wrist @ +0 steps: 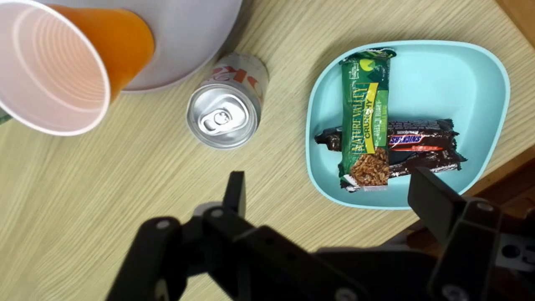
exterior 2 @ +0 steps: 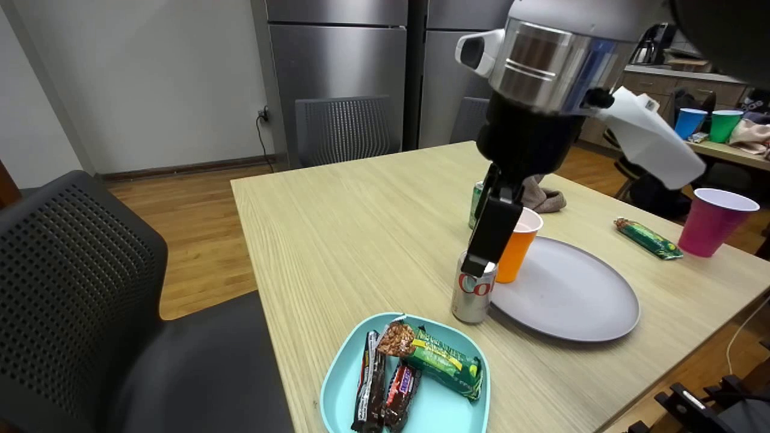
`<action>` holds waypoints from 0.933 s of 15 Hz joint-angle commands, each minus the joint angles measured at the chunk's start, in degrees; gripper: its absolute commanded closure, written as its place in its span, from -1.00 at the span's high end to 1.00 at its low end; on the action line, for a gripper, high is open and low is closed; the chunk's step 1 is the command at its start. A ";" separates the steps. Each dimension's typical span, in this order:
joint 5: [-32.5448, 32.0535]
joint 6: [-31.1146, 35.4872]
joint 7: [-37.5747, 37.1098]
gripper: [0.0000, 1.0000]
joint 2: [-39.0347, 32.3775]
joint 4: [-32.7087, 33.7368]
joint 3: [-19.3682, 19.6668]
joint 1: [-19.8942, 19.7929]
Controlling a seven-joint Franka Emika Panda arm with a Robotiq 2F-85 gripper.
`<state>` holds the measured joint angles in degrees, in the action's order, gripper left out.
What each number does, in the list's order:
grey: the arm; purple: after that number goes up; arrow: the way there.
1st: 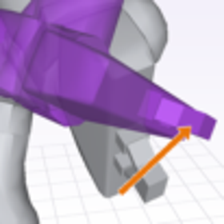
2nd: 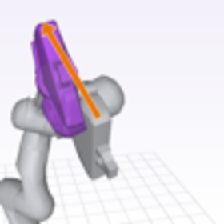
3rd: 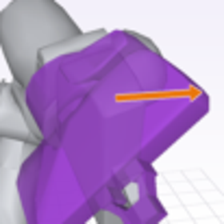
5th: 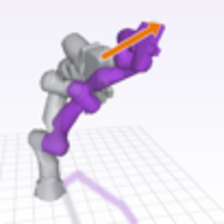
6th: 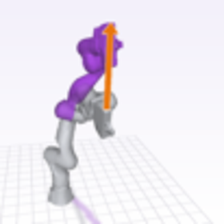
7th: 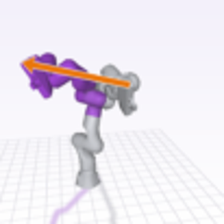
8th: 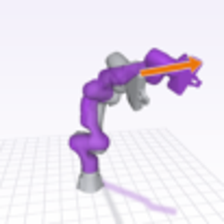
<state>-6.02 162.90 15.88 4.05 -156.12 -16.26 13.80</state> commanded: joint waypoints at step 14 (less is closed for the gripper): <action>-0.11 -18.86 7.44 1.00 15.41 -0.50 19.96 -10.25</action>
<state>-4.99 149.12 20.48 15.98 -157.45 0.95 6.63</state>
